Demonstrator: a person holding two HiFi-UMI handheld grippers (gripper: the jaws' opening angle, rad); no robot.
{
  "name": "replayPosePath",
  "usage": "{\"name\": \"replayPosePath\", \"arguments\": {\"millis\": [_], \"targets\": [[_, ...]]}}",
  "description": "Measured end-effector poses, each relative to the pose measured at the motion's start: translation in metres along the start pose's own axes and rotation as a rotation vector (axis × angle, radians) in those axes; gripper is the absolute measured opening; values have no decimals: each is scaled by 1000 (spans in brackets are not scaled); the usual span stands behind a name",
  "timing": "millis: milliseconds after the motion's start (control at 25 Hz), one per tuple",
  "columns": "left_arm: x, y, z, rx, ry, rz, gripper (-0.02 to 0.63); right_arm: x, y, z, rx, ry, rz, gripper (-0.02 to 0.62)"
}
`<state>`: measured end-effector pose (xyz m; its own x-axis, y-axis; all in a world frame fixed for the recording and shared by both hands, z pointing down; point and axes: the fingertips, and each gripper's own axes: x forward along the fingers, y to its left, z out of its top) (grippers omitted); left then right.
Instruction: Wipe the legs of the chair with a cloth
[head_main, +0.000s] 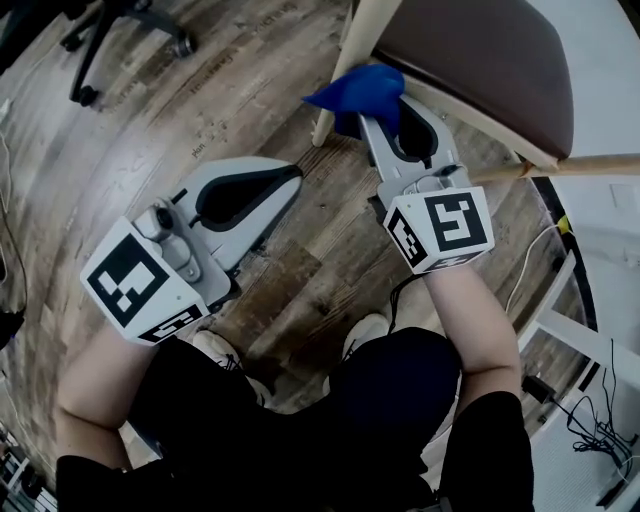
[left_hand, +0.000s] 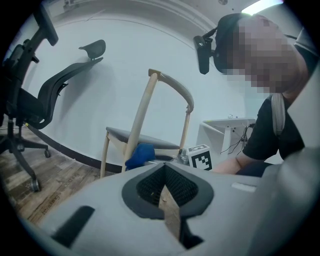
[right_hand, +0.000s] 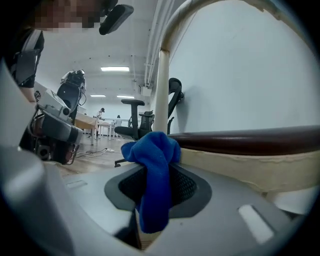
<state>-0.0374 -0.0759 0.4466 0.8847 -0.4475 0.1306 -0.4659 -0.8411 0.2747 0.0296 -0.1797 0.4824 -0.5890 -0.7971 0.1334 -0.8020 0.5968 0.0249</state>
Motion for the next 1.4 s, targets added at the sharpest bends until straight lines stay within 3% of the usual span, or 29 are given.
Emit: {"name": "replayPosePath", "arguments": {"millis": [400,560,880,1160,1280,1400], "targets": [[-11,14,-3,-46,-6,25,5,23,1,-47,20,19,17,118],[-16,20,-5,-67,-3,38,6,29,-3,-87,48,70,24,118],[-25,38,-18,-95,36,98,6,50,-5,-219,102,303,54,118],[-34,44,-26,-98,79,136,5,63,1,-318,54,563,94,120],[-39,46,-33,-88,106,157,5,66,6,-350,41,670,102,120],[-44,49,-37,-87,119,176,6,69,8,-356,37,690,93,123]]}}
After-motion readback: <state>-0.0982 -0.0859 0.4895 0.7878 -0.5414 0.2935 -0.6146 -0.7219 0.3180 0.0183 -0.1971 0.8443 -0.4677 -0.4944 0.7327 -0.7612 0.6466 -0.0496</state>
